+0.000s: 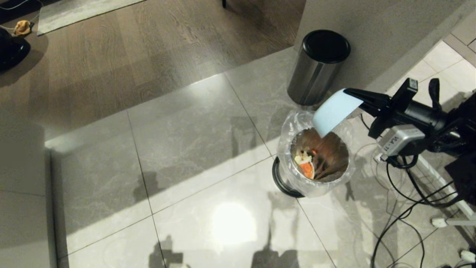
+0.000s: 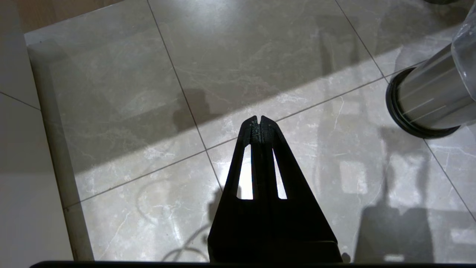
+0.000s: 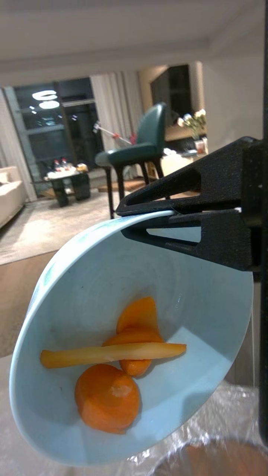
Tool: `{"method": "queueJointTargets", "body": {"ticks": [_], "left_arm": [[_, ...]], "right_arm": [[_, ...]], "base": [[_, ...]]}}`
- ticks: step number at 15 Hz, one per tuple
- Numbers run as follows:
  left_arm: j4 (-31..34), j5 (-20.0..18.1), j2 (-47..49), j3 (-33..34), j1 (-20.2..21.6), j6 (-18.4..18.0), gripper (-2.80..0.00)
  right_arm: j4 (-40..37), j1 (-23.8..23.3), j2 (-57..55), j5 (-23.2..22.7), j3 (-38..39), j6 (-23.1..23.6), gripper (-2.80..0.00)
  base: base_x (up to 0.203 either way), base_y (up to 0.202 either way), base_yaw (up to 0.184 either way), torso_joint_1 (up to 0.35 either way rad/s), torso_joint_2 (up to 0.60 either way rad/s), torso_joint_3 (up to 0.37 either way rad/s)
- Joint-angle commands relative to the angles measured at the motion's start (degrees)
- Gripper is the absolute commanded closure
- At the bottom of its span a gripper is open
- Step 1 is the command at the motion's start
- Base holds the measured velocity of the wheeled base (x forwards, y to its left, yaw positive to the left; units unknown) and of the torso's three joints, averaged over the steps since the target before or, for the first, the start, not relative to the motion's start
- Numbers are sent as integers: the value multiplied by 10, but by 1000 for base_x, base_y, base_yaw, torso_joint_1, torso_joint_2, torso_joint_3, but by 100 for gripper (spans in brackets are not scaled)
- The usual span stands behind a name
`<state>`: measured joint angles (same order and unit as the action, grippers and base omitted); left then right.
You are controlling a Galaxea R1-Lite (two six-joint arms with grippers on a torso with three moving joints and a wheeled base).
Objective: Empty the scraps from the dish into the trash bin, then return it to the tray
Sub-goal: Pour the leftover food from the bowl into the trash can
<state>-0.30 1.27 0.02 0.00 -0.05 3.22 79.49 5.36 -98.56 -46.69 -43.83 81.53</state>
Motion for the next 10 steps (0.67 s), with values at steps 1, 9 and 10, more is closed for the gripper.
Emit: {"method": "queueJointTargets", "body": {"ticks": [1, 9, 10], "left_arm": [[0, 1, 0, 0, 0, 0, 0], [0, 1, 0, 0, 0, 0, 0], [0, 1, 0, 0, 0, 1, 0]], "right_arm": [[5, -7, 5, -25, 2, 11, 0], [48, -34, 19, -65, 13, -9, 0], [82, -39, 22, -69, -8, -39, 0]], "base": [[0, 0, 0, 0, 0, 0], [0, 0, 0, 0, 0, 0], [0, 0, 0, 0, 0, 0]]}}
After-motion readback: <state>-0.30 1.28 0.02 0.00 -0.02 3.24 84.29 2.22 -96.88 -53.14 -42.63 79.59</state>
